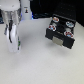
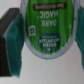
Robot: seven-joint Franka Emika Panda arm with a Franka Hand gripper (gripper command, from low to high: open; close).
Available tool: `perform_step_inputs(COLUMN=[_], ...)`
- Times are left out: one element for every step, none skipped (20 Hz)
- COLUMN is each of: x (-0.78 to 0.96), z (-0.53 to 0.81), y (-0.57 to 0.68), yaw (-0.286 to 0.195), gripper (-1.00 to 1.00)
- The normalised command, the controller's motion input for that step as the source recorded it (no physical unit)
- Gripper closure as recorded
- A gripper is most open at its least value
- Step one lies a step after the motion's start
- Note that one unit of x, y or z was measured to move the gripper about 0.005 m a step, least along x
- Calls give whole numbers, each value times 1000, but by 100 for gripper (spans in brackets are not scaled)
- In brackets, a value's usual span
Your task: Open the kcup holder, insert the kcup into the holder, and close the kcup holder
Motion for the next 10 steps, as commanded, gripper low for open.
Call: perform_step_inputs(x=[115, 128, 125, 103, 111, 164, 121, 83, 83, 82], z=[824, 867, 840, 840, 828, 817, 775, 769, 760, 745], y=[365, 428, 519, 555, 587, 586, 613, 624, 633, 648], yaw=[2, 7, 21, 16, 16, 17, 19, 23, 23, 20], gripper=[100, 100, 100, 100, 100, 100, 100, 100, 100, 100])
